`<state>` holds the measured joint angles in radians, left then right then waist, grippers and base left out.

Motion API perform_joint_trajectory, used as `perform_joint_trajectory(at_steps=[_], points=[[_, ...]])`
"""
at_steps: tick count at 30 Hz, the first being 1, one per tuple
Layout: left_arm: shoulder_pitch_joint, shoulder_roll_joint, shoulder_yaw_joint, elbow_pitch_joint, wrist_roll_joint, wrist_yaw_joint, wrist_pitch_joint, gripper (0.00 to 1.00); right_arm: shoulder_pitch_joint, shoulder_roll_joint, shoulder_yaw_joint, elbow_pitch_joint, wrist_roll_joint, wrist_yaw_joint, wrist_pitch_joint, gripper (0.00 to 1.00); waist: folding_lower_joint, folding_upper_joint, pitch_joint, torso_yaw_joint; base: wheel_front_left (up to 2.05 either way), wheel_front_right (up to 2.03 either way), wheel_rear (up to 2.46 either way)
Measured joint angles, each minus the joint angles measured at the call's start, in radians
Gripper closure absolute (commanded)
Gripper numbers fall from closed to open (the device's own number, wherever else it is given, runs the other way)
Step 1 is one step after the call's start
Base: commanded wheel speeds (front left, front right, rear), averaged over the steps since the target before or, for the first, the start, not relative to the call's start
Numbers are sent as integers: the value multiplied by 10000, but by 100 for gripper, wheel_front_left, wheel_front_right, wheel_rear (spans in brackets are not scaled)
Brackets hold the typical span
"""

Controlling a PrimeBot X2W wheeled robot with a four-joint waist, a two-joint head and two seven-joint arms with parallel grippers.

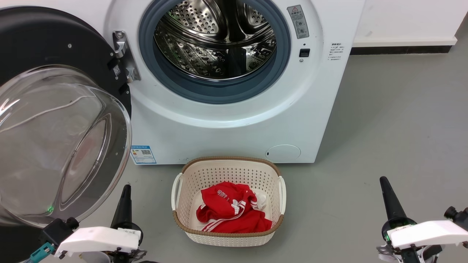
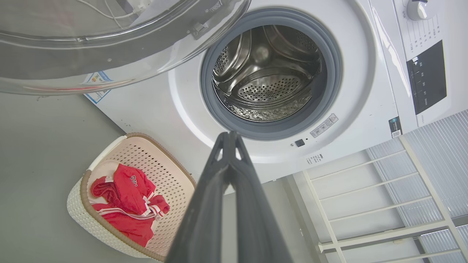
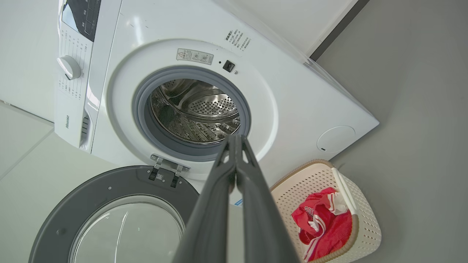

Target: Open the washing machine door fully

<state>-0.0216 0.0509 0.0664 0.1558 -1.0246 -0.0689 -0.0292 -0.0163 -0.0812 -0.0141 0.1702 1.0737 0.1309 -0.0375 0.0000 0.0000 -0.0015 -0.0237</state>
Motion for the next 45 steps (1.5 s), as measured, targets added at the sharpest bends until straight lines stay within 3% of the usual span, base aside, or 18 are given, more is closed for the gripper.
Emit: perform_joint_trajectory(at_steps=[45], points=[[-607, 2, 337, 667, -4345, -453, 1057, 100, -576, 0, -430, 539, 4213, -2, 880, 100, 0, 0, 32, 163, 0, 0, 0]])
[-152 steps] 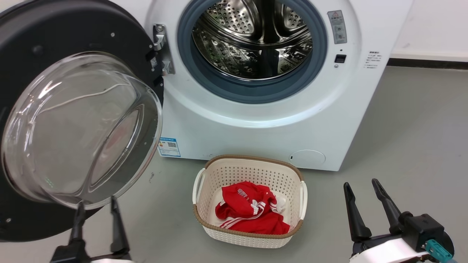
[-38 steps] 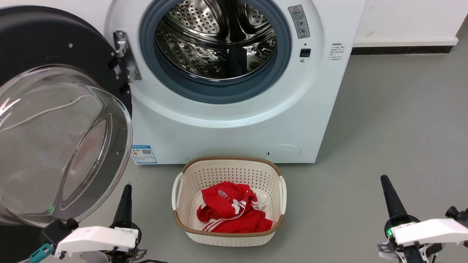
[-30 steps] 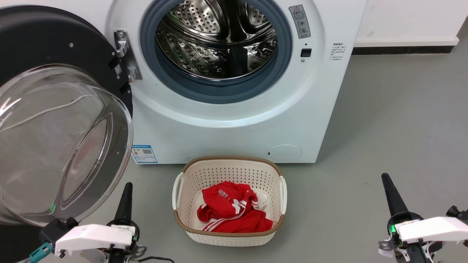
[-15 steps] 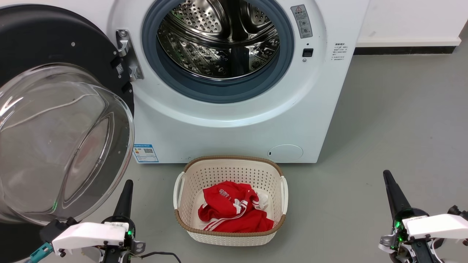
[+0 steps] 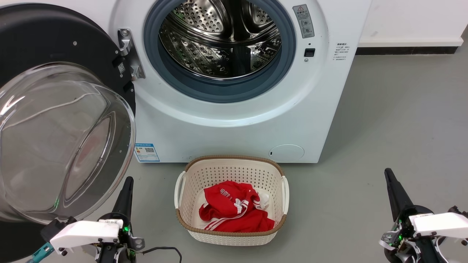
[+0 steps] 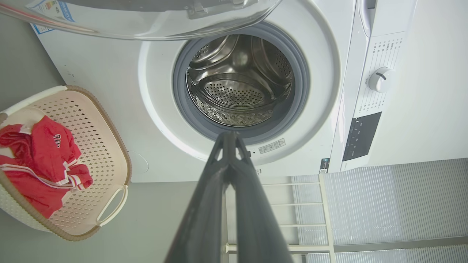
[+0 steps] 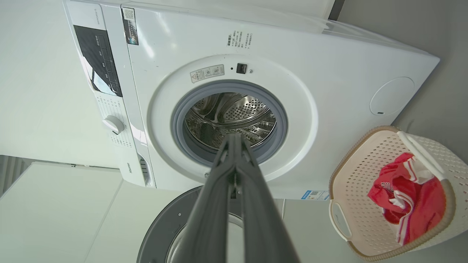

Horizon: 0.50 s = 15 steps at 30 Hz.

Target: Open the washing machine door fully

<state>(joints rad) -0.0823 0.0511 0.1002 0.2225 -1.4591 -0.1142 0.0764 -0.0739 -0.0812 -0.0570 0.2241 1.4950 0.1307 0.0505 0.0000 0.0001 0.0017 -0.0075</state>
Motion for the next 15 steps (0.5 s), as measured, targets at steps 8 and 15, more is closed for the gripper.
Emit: perform_joint_trajectory(at_steps=[8, 15], points=[[-67, 0, 44, 94, -617, -63, 151, 100, -103, 6, -73, 67, 585, 0, 121, 100, 0, 0, 6, 29, 0, 0, 0], [-117, 0, 81, 174, -1127, -94, 268, 100, -191, 13, -140, 130, 1062, 0, 222, 100, 0, 0, 11, 55, 0, 0, 0]])
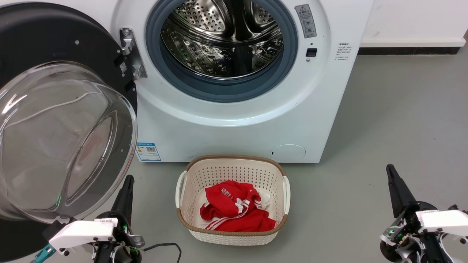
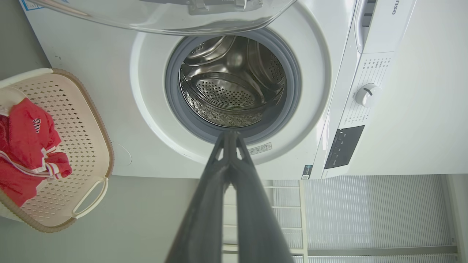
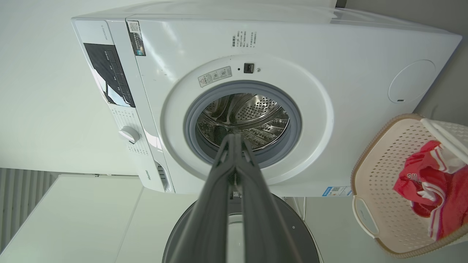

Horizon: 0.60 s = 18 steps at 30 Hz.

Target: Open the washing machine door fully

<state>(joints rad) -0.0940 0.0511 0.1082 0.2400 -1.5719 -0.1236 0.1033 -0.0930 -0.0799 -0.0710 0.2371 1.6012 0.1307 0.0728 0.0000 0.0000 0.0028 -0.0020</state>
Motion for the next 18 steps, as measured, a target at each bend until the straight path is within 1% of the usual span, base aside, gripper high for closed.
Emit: perform_joint_trajectory(at_steps=[6, 18], points=[[-105, 0, 31, 61, -397, -63, 98, 100, -53, 10, -52, 54, 408, 0, 96, 100, 0, 0, 4, 20, 0, 0, 0], [-107, 0, 38, 69, -407, -73, 100, 100, -64, 40, -104, 59, 403, 0, 153, 100, 0, 0, 4, 20, 0, 0, 0]])
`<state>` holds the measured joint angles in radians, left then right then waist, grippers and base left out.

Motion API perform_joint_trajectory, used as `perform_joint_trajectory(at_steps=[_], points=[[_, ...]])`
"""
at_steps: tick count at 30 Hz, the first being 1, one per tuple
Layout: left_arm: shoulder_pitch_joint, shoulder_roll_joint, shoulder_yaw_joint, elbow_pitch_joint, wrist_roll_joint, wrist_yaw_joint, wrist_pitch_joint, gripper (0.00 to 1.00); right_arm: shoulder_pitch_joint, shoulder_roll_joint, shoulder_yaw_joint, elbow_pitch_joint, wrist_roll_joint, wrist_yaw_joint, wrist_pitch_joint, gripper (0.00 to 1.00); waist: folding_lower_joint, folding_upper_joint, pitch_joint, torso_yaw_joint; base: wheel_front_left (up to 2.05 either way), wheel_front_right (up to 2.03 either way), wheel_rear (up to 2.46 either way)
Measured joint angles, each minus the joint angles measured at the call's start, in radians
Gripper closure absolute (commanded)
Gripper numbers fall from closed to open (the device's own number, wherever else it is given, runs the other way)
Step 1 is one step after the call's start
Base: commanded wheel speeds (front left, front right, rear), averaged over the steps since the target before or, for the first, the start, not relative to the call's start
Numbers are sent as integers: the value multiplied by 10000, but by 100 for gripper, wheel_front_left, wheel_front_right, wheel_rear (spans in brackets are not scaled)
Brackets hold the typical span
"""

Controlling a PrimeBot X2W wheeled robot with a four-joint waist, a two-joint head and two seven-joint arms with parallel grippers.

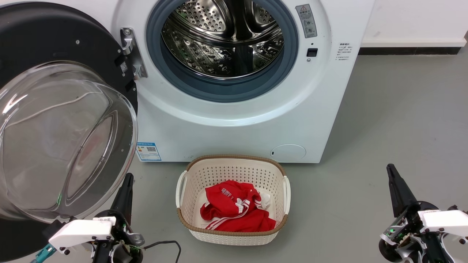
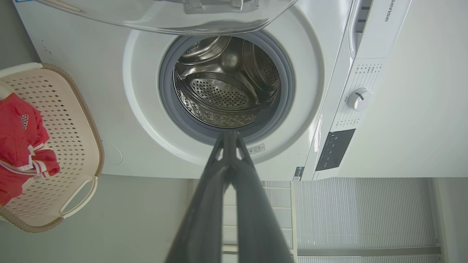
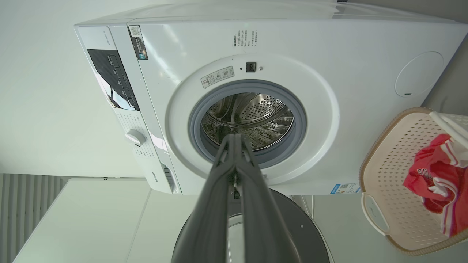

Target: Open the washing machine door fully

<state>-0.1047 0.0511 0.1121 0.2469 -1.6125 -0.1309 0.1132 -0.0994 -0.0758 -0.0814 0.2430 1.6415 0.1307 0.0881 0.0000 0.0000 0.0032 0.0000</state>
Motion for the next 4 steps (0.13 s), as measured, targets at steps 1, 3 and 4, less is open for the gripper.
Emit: perform_joint_trajectory(at_steps=[1, 3, 4], points=[[0, 0, 0, 2, 0, 0, 0, 100, 0, 4, -2, 0, 0, 0, 2, 100, 0, 0, 0, 0, 0, 0, 0], [0, 0, 0, 0, 0, 0, 2, 100, 0, 10, -10, 0, -4, 0, 6, 100, 0, 0, 0, 0, 0, 0, 0], [0, 0, 0, 0, 0, 0, 2, 100, 0, 13, -13, 0, -12, 0, 6, 100, 0, 0, 0, 0, 0, 0, 0]])
